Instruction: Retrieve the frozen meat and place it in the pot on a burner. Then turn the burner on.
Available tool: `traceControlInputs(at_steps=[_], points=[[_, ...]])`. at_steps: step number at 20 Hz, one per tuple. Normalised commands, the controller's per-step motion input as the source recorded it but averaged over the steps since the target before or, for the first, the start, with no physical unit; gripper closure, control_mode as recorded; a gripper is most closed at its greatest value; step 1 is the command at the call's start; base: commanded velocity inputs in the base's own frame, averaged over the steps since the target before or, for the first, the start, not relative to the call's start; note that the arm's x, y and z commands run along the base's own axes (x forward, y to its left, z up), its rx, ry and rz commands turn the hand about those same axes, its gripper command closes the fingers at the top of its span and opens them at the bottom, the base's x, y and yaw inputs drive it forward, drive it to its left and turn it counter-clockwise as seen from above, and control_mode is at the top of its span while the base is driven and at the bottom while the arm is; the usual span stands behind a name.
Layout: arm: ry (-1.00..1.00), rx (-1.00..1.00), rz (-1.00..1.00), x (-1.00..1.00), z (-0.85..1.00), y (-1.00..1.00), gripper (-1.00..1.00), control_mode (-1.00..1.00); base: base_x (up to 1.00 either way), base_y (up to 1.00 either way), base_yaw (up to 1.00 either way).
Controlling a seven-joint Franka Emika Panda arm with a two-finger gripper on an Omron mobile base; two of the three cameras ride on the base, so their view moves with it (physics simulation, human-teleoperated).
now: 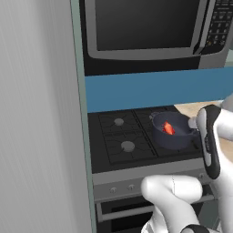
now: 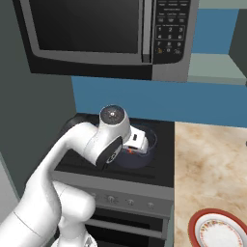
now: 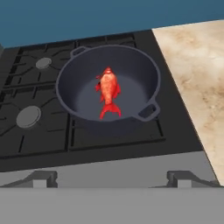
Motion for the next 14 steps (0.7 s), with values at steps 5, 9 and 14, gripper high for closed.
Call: traceControlInputs(at_steps=[5, 9, 14], points=[[-0.05, 0.0, -0.01, -0.59, -0.01, 0.0, -1.0, -1.0, 0.0, 0.0, 0.0], [-0.01, 0.0, -0.02, -0.48, -0.1, 0.0, -1.0, -1.0, 0.0, 0.0, 0.0], [0.0, -0.01, -0.06, -0.36, -0.02, 0.0, -1.0, -1.0, 0.0, 0.0, 0.0]])
